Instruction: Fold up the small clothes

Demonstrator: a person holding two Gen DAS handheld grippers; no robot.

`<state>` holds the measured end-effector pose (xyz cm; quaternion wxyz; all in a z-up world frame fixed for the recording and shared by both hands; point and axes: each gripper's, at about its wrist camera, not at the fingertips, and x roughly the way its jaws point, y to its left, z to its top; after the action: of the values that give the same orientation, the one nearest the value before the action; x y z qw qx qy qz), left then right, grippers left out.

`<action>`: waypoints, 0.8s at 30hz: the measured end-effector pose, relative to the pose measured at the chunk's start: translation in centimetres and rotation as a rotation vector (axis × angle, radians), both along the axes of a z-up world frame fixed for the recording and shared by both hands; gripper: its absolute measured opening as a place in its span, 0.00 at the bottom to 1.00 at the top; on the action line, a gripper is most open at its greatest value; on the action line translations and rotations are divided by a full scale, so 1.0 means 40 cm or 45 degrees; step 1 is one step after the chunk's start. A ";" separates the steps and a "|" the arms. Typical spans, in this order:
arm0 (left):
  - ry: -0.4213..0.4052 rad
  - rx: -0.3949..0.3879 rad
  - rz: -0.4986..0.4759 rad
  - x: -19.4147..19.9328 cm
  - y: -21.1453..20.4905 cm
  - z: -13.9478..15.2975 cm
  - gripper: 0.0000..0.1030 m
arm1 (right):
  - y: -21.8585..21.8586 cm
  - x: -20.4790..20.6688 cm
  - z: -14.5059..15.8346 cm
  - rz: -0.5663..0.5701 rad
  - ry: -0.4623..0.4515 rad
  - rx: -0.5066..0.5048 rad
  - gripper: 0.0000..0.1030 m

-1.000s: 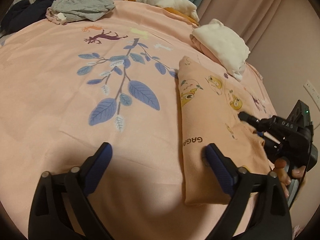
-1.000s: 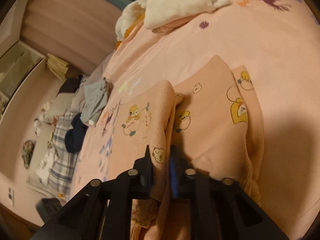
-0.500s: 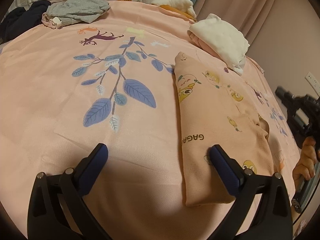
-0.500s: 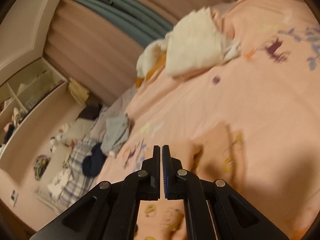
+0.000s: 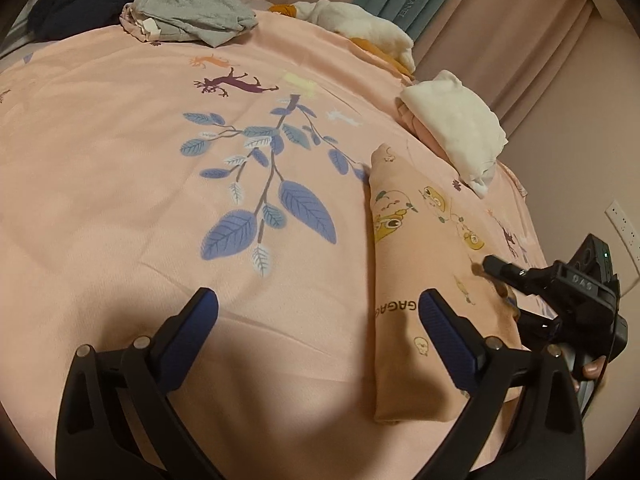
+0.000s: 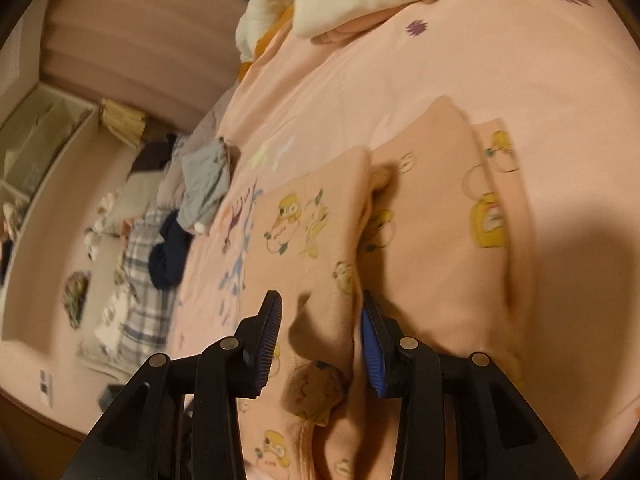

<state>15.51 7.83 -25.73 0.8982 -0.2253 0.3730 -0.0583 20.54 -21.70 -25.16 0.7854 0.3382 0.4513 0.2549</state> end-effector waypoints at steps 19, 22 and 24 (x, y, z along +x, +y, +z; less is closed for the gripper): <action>0.017 0.040 -0.013 0.007 -0.009 -0.011 0.99 | -0.173 -0.056 0.057 -0.301 -0.203 0.086 0.13; 0.022 0.061 -0.015 0.009 -0.013 -0.012 0.99 | -0.159 -0.037 0.026 -0.325 -0.088 -0.182 0.17; 0.026 0.076 -0.016 0.010 -0.017 -0.012 0.99 | -0.154 -0.025 0.003 -0.329 0.029 -0.285 0.33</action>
<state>15.92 7.16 -26.23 0.9002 -0.1967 0.3852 -0.0504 19.54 -27.85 -25.05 0.8391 0.3068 0.4387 0.0962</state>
